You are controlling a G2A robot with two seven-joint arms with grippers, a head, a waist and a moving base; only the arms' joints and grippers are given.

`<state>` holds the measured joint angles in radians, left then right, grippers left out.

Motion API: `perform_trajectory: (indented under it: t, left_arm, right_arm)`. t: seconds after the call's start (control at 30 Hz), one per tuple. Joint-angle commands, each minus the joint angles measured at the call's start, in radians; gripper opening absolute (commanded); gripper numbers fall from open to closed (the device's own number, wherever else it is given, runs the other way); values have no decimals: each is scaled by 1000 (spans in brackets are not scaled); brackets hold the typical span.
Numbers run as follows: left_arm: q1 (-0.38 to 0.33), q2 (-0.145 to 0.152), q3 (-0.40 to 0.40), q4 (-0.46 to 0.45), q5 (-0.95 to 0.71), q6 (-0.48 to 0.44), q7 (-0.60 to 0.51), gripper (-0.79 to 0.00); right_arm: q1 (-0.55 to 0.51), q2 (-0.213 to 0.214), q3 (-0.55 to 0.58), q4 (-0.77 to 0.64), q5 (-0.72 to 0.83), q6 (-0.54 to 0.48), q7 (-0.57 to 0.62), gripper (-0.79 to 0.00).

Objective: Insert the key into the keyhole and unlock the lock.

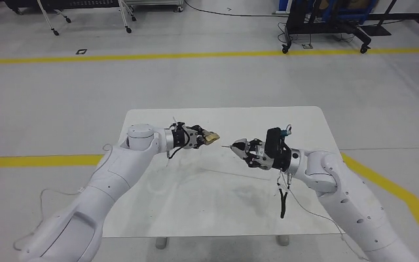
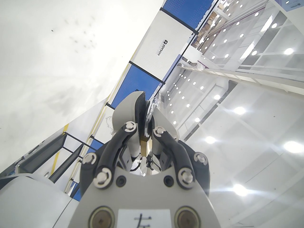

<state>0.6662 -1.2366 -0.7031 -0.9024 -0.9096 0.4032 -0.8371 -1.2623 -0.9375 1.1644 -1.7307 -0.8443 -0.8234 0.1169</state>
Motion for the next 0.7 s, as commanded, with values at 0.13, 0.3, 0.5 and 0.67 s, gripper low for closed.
perform_trajectory:
  t: [0.13, 0.3, 0.5, 0.67]
  left_arm:
    - [27, 2, -11, -32, 25, 16, 42, -785]
    - [45, 2, -13, -62, 54, 29, 57, -785]
    - [53, -2, -29, -65, 42, 44, 44, -785]
    - [54, -7, -39, -61, 41, 46, 41, -785]
  right_arm:
    - [17, 0, -17, -93, -330, 144, 105, -785]
    - [-2, 0, -82, -194, -722, 248, 139, -785]
    - [-10, 6, -112, -222, -945, 229, 23, -785]
    - [-26, 13, -149, -252, -1150, 237, -35, -785]
